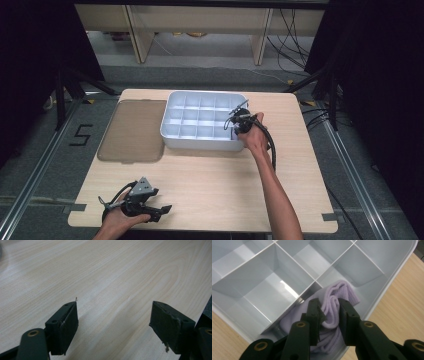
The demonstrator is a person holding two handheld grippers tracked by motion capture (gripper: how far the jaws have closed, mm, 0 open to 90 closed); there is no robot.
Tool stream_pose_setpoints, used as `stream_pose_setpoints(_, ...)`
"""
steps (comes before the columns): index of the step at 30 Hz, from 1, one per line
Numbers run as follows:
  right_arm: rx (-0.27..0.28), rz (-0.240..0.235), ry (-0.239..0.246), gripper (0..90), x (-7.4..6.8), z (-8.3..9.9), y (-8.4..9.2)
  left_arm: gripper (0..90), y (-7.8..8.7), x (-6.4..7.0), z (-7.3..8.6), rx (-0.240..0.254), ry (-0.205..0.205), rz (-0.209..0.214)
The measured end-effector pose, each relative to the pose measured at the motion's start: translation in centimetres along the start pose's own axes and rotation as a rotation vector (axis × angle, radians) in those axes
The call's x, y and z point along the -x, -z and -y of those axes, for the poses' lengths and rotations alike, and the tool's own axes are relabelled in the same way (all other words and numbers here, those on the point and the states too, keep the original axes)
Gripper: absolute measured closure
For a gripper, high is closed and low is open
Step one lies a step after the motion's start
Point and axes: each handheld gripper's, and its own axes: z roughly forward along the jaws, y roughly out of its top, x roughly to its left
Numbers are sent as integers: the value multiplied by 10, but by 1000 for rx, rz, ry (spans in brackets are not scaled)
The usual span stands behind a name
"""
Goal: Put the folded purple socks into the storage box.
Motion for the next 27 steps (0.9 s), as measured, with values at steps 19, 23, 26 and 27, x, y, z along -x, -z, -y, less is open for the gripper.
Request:
stream_pose_setpoints(19,-83,-42,-2,728,-1,4,-16,220,0,0,0,-6,-20,-1)
stream_pose_setpoints(23,-59,-67,-37,673,4,4,-9,220,0,-1,0,-6,-21,-3)
stream_pose_setpoints(26,-5,-78,-78,569,11,2,3,220,0,0,0,4,6,7)
stream_pose_setpoints(27,6,-70,-74,560,13,-1,10,220,0,0,0,6,-10,9)
